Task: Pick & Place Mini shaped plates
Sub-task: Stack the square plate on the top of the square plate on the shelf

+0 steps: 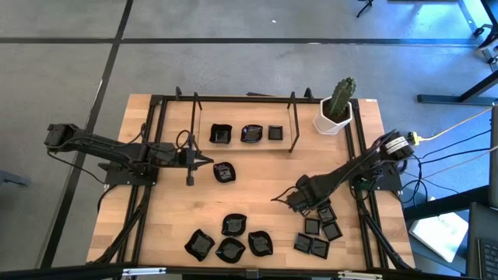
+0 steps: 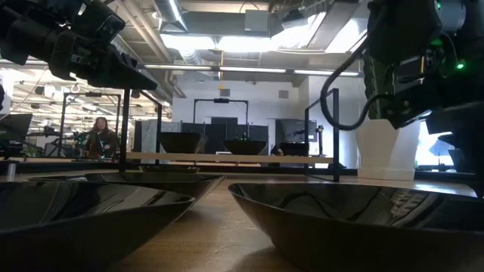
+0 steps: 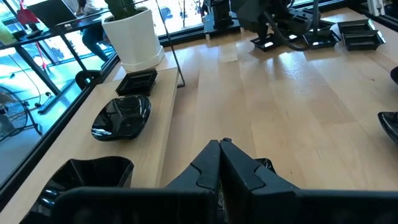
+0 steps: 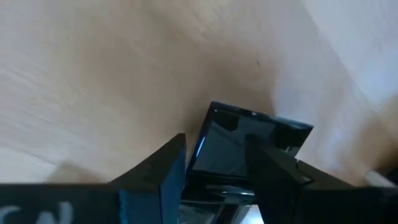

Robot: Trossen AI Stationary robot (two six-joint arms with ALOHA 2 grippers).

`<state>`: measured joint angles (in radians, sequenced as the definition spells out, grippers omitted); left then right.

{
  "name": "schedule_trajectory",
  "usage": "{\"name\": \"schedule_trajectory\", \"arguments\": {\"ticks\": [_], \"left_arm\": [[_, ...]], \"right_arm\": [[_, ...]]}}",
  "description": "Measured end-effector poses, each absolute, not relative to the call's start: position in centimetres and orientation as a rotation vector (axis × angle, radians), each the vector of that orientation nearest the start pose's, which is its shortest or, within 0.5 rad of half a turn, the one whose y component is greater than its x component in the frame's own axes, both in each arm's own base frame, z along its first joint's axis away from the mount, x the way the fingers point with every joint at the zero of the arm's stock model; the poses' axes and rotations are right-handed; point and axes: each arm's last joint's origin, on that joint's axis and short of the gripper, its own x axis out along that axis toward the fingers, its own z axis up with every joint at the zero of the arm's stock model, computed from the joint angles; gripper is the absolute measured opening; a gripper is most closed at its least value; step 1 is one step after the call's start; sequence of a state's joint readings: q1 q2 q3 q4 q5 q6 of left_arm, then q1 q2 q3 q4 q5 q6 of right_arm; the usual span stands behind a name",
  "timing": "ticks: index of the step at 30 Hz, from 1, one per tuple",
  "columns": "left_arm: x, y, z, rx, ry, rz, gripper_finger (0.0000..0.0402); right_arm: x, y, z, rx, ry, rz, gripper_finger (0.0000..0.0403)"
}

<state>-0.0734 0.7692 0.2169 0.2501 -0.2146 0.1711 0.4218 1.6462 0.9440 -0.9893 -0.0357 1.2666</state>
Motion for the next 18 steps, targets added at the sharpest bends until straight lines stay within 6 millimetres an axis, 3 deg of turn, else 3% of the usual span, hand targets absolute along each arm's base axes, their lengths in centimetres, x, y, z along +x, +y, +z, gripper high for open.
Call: {"name": "schedule_trajectory", "arguments": {"ticks": [7, 18], "left_arm": [[16.21, -0.57, 18.11, 0.213, 0.311, 0.115, 0.0004], [16.21, -0.57, 18.11, 0.213, 0.311, 0.115, 0.0004]], "right_arm": [[23.20, 10.48, 15.64, 0.567, 1.584, -0.694, 0.0126], [23.28, 10.39, 15.64, 0.468, 1.576, -0.630, 0.0023]]}}
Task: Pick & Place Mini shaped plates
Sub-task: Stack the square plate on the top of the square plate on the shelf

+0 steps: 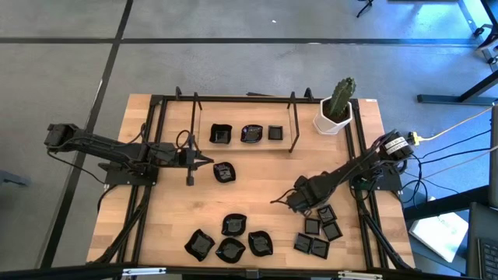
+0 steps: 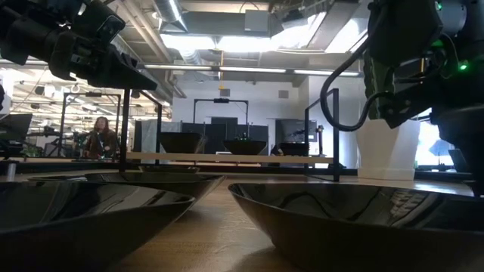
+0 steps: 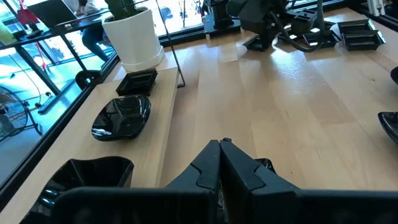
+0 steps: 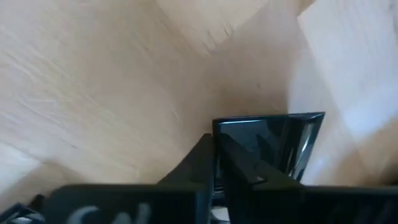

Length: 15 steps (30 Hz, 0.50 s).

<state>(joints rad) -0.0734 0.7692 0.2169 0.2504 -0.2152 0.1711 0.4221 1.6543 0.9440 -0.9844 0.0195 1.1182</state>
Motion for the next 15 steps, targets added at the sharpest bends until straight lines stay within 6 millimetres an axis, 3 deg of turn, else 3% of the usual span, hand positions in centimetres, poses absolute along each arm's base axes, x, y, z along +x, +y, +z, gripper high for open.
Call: {"name": "schedule_trajectory", "arguments": {"ticks": [3, 9, 15], "left_arm": [[16.2, -0.6, 18.1, 0.213, 0.311, 0.115, 0.0004], [16.2, -0.6, 18.1, 0.213, 0.310, 0.115, 0.0004], [16.2, -0.6, 18.2, 0.211, 0.296, 0.117, 0.0004]], "right_arm": [[23.3, 10.3, 15.6, 0.436, 1.572, -0.614, 0.0006], [23.6, 10.4, 16.0, 0.390, 1.554, -0.581, 0.0012], [25.3, 11.1, 18.3, 0.345, 1.499, -0.467, 0.0005]]}}
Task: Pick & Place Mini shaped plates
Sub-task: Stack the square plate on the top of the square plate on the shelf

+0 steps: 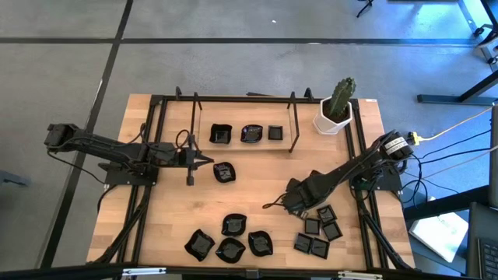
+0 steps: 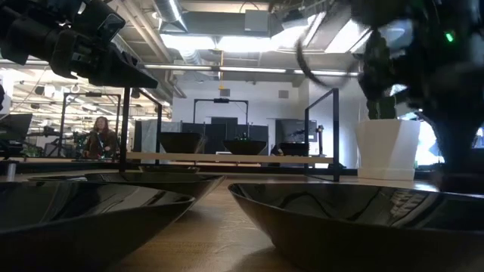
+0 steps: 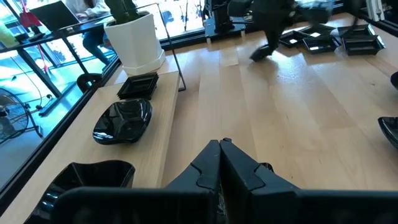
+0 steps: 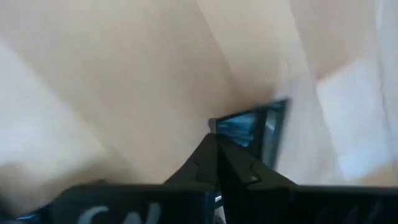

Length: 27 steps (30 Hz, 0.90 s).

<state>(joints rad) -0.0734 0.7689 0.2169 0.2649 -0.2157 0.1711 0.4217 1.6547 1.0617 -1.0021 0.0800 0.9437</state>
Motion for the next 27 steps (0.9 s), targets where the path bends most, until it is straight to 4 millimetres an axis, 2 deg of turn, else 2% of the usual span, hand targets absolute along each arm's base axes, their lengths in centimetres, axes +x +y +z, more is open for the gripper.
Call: {"name": "schedule_trajectory", "arguments": {"ticks": [8, 12, 16, 21, 27], "left_arm": [[16.2, -0.6, 18.2, 0.211, 0.296, 0.117, 0.0004], [16.2, -0.6, 18.2, 0.211, 0.297, 0.117, 0.0004], [16.2, -0.6, 18.2, 0.211, 0.297, 0.117, 0.0004], [16.2, -0.6, 18.2, 0.211, 0.297, 0.117, 0.0004], [16.2, -0.6, 18.2, 0.212, 0.301, 0.116, 0.0004]], "right_arm": [[28.4, 12.0, 24.0, 0.166, 1.291, -0.329, 0.0003], [29.2, 12.0, 26.9, -0.040, 1.198, -0.287, 0.0002], [30.0, 11.3, 29.6, -0.243, 1.084, -0.317, 0.0002], [31.3, 8.7, 31.2, -0.415, 1.048, -0.356, 0.0002], [32.7, 2.9, 30.6, -0.390, 1.128, -0.413, 0.0001]]}}
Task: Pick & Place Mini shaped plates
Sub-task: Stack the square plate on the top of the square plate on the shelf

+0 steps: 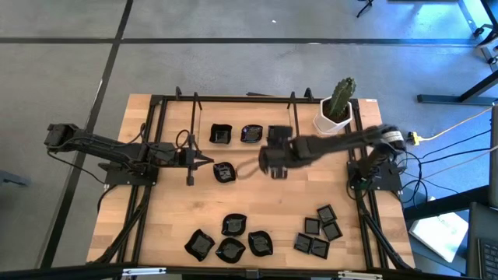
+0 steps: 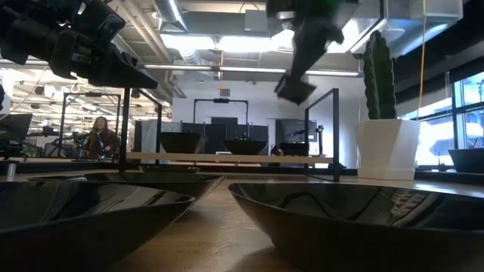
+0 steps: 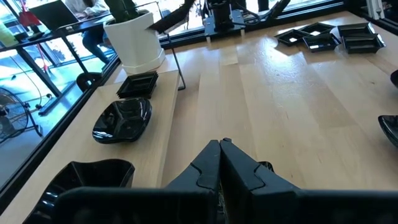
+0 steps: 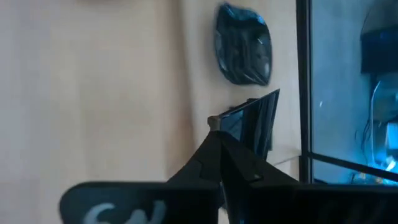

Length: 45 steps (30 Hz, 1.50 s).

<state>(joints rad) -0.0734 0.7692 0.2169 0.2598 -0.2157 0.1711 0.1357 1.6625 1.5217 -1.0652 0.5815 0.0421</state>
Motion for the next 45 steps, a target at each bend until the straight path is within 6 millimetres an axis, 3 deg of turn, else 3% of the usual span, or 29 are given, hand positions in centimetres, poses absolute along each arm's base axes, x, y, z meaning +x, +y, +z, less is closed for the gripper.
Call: {"name": "schedule_trajectory", "arguments": {"ticks": [7, 19, 34, 45], "left_arm": [[16.2, -0.6, 18.1, 0.214, 0.311, 0.115, 0.0004], [16.2, -0.6, 18.1, 0.223, 0.312, 0.113, 0.0004], [16.2, -0.6, 18.1, 0.221, 0.312, 0.114, 0.0004], [16.2, -0.6, 18.1, 0.221, 0.312, 0.114, 0.0004]], "right_arm": [[34.1, -2.0, 28.4, -0.405, 1.236, -0.464, 0.0001], [36.2, -5.7, 24.4, -0.397, 1.352, -0.500, 0.0002], [36.4, -6.8, 23.6, -0.385, 1.373, -0.530, 0.0007], [36.4, -6.8, 23.6, -0.367, 1.365, -0.545, 0.0073]]}}
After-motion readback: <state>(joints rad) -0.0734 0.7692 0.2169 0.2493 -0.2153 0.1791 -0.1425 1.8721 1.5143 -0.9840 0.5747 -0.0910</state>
